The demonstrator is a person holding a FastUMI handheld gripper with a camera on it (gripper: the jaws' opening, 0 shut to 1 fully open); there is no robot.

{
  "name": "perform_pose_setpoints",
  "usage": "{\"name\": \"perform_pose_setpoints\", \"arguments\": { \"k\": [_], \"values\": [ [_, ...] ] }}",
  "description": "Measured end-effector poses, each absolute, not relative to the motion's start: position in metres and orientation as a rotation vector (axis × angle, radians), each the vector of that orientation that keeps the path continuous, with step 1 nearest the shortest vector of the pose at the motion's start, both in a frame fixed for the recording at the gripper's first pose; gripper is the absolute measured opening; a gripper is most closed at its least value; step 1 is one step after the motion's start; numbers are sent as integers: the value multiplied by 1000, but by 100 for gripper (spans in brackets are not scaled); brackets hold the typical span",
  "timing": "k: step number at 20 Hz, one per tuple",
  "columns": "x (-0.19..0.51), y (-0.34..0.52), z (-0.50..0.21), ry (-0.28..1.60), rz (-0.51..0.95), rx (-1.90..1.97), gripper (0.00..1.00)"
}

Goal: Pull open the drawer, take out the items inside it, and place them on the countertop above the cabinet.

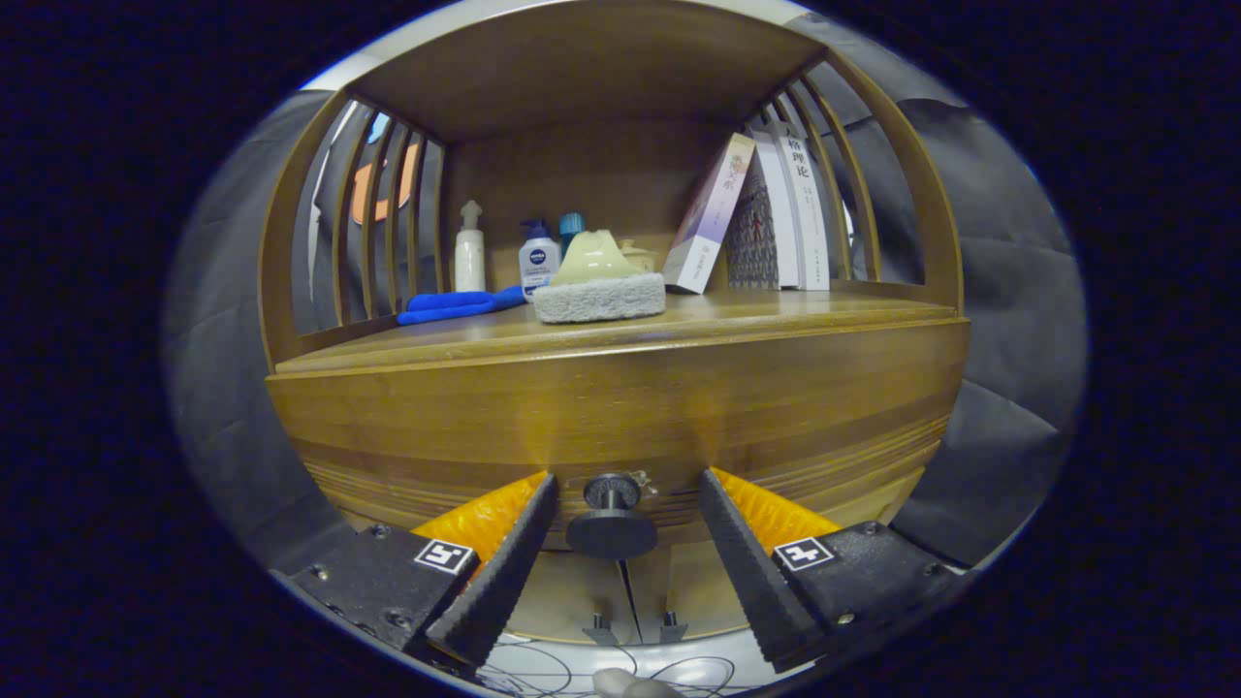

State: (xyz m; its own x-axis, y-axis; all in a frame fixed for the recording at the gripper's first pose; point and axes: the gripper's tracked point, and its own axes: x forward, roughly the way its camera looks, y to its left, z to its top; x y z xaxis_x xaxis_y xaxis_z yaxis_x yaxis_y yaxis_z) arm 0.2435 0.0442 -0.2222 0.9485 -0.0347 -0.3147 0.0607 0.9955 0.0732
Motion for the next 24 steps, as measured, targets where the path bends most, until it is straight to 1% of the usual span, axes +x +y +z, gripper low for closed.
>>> {"name": "perform_pose_setpoints", "arguments": {
  "k": [10,12,17,21,24],
  "values": [
    [240,42,-222,382,-50,40,98],
    [237,40,-211,385,-49,29,98],
    [191,43,-144,308,22,-10,98],
    [132,49,-87,211,104,-13,98],
    [88,45,-44,114,136,-38,98]
  ]
}}
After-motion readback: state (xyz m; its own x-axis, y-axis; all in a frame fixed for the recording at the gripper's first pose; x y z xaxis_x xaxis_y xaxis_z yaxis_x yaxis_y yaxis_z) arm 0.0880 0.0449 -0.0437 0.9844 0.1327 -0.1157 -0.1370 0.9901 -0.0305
